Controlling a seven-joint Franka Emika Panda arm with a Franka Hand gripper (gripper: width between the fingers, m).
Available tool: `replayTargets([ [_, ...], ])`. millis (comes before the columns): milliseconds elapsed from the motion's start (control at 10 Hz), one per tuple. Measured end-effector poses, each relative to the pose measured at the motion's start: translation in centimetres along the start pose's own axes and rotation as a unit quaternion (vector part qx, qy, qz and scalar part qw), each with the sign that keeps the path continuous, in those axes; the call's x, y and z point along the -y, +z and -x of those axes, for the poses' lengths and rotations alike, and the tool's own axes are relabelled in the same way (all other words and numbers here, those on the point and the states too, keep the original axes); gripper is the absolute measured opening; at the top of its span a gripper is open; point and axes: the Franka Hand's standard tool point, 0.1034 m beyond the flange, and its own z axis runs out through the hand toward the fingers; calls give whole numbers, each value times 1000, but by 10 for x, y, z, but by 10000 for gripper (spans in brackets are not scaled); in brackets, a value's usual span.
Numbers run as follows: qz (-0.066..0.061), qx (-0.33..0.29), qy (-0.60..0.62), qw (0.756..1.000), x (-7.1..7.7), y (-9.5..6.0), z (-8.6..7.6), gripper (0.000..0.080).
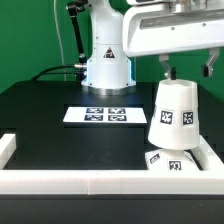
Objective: Assemble lamp
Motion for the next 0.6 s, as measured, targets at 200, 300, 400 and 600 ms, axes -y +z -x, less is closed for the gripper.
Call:
replayTargets([
  [200, 2, 0, 3, 1000, -6, -10, 9, 579],
  [300, 6, -2, 9, 1000, -8, -15, 16, 673],
  [400, 13, -3, 17, 1000, -9, -17, 27, 695],
  [600, 14, -1, 18, 1000, -10, -15, 29, 698],
])
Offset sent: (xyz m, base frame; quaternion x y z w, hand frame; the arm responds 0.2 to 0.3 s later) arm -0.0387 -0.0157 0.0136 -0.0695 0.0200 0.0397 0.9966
